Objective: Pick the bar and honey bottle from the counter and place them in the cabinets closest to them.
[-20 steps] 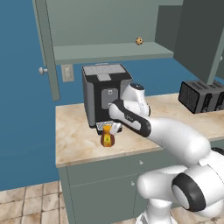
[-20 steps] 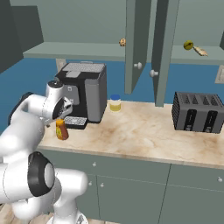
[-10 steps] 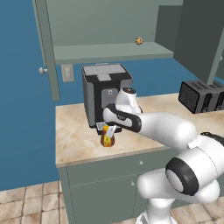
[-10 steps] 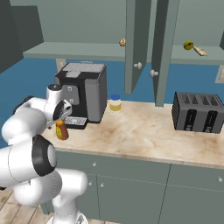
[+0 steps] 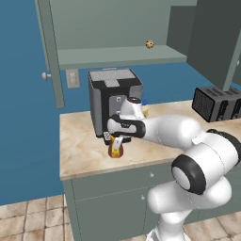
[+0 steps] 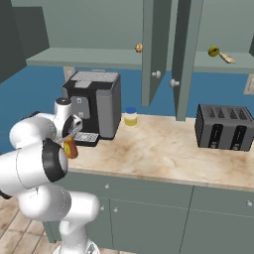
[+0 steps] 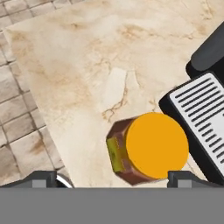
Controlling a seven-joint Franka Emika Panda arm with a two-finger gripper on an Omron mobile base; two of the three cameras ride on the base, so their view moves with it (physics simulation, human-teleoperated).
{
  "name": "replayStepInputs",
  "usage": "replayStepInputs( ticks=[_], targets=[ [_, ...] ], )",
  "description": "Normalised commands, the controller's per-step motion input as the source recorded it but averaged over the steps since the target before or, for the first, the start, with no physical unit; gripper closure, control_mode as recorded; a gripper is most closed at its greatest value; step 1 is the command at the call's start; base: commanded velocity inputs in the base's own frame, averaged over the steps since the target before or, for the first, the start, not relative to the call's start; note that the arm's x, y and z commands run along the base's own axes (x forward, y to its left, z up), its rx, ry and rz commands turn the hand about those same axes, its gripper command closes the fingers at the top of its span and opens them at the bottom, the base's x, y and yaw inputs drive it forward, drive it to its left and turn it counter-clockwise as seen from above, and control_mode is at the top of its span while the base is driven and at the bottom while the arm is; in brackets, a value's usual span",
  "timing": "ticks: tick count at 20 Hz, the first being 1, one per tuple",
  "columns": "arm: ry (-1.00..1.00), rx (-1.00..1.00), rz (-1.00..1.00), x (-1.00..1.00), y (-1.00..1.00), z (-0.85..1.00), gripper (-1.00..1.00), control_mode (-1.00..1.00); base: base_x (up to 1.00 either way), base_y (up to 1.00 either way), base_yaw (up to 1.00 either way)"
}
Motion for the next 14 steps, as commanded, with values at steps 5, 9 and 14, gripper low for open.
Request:
replayStepInputs(
  ticks=[5,9,14],
  targets=[
    [0.0,-0.01,0.02,0.06,0.01,-0.05,-1.0,-1.0,0.0,0.0,0.0],
    [0.0,0.0,0.0,0.01,0.0,0.0,-1.0,-1.0,0.0,0.0,0.0],
    [-0.01,0.0,0.0,-0.13,-0.03,0.0,-1.0,-1.0,0.0,0.0,0.0]
  ],
)
